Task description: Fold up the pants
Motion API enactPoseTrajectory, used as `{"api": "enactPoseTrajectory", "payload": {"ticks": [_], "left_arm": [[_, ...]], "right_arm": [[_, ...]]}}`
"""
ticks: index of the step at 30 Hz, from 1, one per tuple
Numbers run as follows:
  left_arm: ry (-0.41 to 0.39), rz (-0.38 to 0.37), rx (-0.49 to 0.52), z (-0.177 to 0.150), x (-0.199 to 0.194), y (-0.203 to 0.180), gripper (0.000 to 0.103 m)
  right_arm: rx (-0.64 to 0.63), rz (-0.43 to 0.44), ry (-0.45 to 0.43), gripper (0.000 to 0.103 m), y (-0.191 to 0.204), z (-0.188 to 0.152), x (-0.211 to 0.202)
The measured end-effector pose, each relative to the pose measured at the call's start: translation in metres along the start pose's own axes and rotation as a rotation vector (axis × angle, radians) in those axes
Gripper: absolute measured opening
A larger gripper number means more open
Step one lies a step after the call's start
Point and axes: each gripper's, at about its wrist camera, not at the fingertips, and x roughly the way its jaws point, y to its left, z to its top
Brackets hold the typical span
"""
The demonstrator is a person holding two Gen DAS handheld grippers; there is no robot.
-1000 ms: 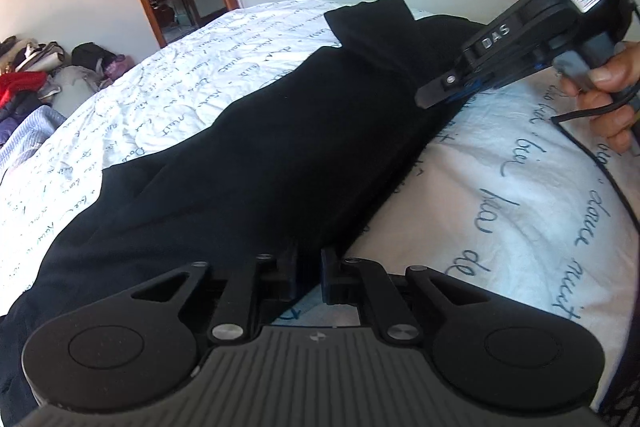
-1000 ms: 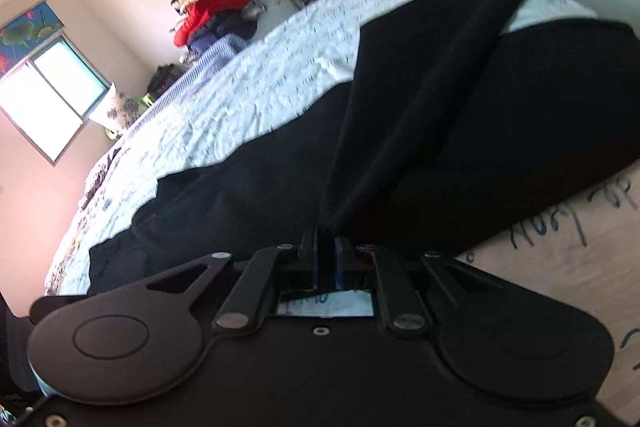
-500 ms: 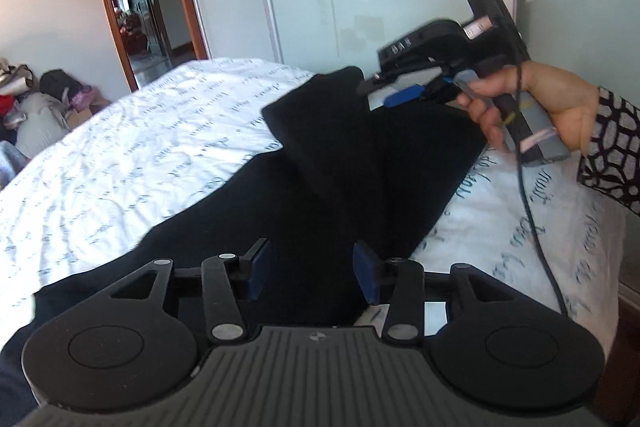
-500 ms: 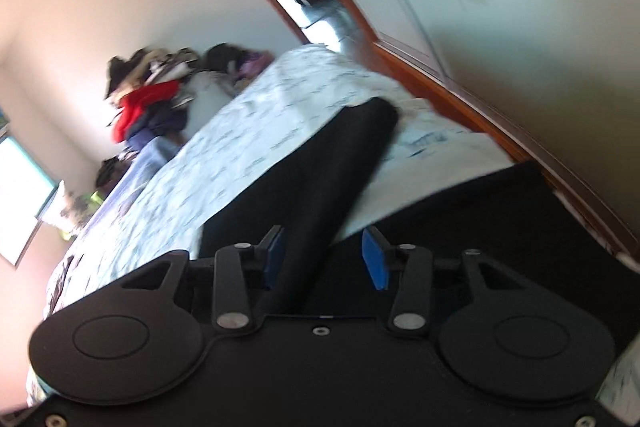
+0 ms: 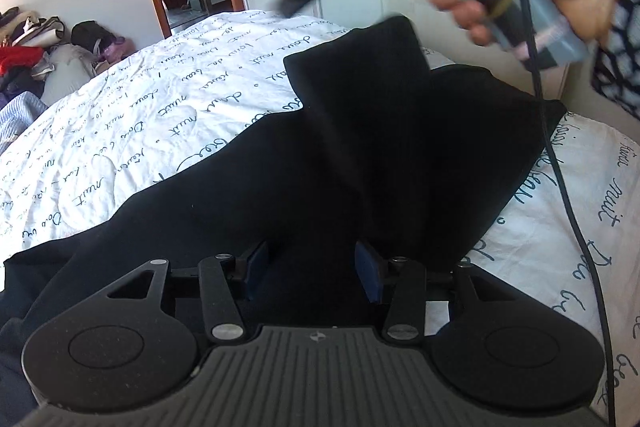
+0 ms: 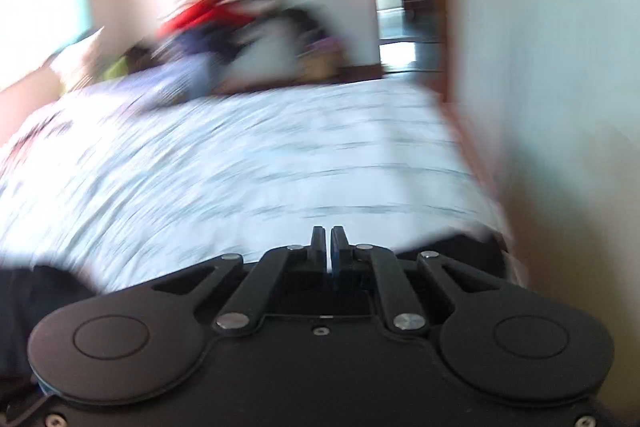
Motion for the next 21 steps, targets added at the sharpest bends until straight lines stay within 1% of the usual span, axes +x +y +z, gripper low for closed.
{"api": "enactPoseTrajectory", "payload": {"ticks": [1,2,4,5,7,8,9,11,13,15,16,18,19,20,21], "left_arm": [[0.002,0.001,-0.005,0.0,0.001,0.001,0.056],[0.004,0.002,-0.012,0.0,0.002,0.002,0.057],[0.006,0.006,-0.021,0.0,0.004,0.002,0.061],[0.006,0.005,-0.024,0.001,0.004,0.003,0.061],[0.001,0.004,-0.02,0.0,0.003,0.002,0.061],[-0.003,0.007,-0.014,-0.001,0.003,0.001,0.061],[-0.008,0.011,-0.007,-0.002,0.005,0.0,0.062],[-0.016,0.02,0.007,-0.003,0.005,-0.002,0.063],[-0.019,0.023,0.012,-0.003,0.006,-0.003,0.063],[-0.015,0.024,0.011,-0.001,0.006,-0.004,0.063],[-0.014,0.025,0.013,0.0,0.007,-0.004,0.064],[-0.013,0.032,0.023,0.0,0.006,-0.005,0.065],[-0.014,0.038,0.028,0.0,0.006,-0.006,0.067],[-0.015,0.046,0.031,0.0,0.006,-0.006,0.068],[-0.015,0.052,0.032,0.0,0.007,-0.007,0.07]], "right_arm": [[0.005,0.042,0.001,0.021,0.002,0.008,0.004],[0.034,0.021,-0.037,0.023,-0.003,0.013,-0.001],[0.171,-0.036,-0.152,0.023,-0.034,0.015,-0.023],[0.244,-0.073,-0.187,0.03,-0.052,0.01,-0.034],[0.356,-0.202,-0.204,0.035,-0.084,-0.012,-0.054],[0.402,-0.251,-0.195,0.035,-0.099,-0.025,-0.061],[0.466,-0.267,-0.174,0.035,-0.115,-0.043,-0.068],[0.625,-0.223,-0.129,0.035,-0.146,-0.077,-0.071],[0.771,-0.174,-0.118,0.035,-0.164,-0.107,-0.071],[0.853,-0.132,-0.11,0.035,-0.173,-0.124,-0.065],[0.897,-0.088,-0.101,0.035,-0.174,-0.132,-0.059],[0.969,-0.031,-0.098,0.035,-0.172,-0.134,-0.046],[0.979,-0.007,-0.105,0.035,-0.17,-0.13,-0.042],[0.965,0.034,-0.112,0.036,-0.169,-0.118,-0.036],[0.939,0.066,-0.113,0.039,-0.163,-0.105,-0.032]]}}
